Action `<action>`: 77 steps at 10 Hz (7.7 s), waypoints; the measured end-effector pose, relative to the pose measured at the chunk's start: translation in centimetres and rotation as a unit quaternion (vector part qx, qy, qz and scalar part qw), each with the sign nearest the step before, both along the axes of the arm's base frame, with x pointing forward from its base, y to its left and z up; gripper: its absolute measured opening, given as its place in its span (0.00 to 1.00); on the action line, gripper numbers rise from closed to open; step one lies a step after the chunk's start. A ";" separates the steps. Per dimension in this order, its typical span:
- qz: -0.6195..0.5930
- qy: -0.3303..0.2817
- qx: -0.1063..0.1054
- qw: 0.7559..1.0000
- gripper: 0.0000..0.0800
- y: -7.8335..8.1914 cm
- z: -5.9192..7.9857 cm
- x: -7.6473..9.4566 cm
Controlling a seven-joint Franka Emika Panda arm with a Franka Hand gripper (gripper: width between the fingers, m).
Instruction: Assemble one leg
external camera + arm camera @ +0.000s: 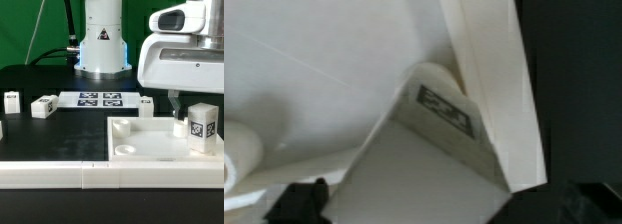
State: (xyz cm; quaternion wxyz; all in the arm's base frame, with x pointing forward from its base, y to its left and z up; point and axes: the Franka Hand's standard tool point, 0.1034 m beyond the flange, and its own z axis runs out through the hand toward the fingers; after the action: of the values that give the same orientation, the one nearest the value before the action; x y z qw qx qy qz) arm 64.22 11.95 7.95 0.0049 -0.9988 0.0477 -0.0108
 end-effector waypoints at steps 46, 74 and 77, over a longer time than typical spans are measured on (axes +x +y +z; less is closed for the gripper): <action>0.000 -0.004 0.018 1.000 0.81 0.7 -0.6 -0.2; -0.724 0.005 0.044 0.688 0.37 0.2 -1.0 -0.5; -0.673 0.002 0.043 0.738 0.79 0.4 -1.1 -0.5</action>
Offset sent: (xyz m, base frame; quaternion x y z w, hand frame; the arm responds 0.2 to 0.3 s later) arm -0.0031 0.0048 0.0020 -0.0061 0.0018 -0.1489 0.9888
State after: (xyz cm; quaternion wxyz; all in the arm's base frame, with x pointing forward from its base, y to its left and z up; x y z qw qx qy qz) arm 63.68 12.34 6.86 0.0396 -0.7051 0.7080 -0.0072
